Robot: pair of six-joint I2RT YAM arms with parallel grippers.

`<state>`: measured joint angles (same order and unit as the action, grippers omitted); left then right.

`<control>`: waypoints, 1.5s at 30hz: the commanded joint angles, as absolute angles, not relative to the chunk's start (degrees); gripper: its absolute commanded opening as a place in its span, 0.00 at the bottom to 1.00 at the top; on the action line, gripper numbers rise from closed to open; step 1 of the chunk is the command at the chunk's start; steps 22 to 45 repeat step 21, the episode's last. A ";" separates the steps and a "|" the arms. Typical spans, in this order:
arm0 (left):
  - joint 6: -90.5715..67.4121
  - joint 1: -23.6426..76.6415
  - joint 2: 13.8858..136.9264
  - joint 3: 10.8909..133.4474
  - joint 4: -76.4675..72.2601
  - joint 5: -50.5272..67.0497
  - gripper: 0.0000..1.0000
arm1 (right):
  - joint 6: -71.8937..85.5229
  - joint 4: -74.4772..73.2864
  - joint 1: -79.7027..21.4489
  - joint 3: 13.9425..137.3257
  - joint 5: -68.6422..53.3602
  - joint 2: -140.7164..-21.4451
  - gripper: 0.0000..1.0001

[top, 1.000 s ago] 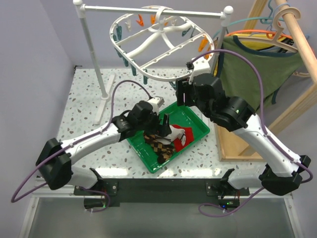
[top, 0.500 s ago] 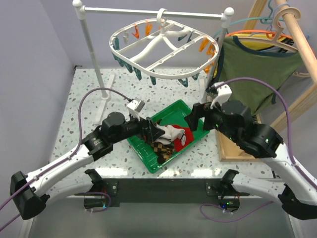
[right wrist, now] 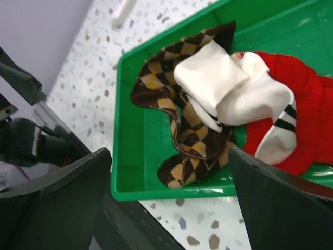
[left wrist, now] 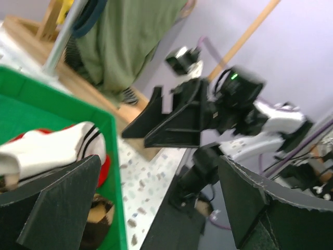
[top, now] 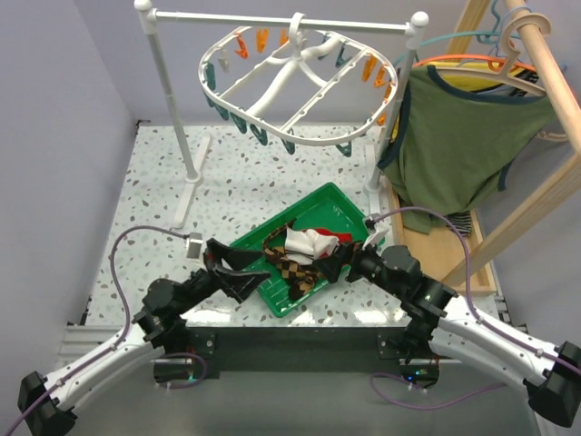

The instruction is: Remove the socks clipped to the hanger

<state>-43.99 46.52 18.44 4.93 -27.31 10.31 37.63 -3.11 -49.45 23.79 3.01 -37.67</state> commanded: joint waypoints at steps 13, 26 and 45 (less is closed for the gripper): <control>-59.33 46.49 12.91 -15.91 -64.15 15.81 1.00 | 53.34 2.73 -49.57 -2.02 18.45 0.36 0.99; -61.34 46.49 15.47 -15.91 -65.30 16.17 1.00 | 54.85 3.77 -49.57 -3.08 18.11 -2.73 0.99; -61.34 46.49 15.47 -15.91 -65.30 16.17 1.00 | 54.85 3.77 -49.57 -3.08 18.11 -2.73 0.99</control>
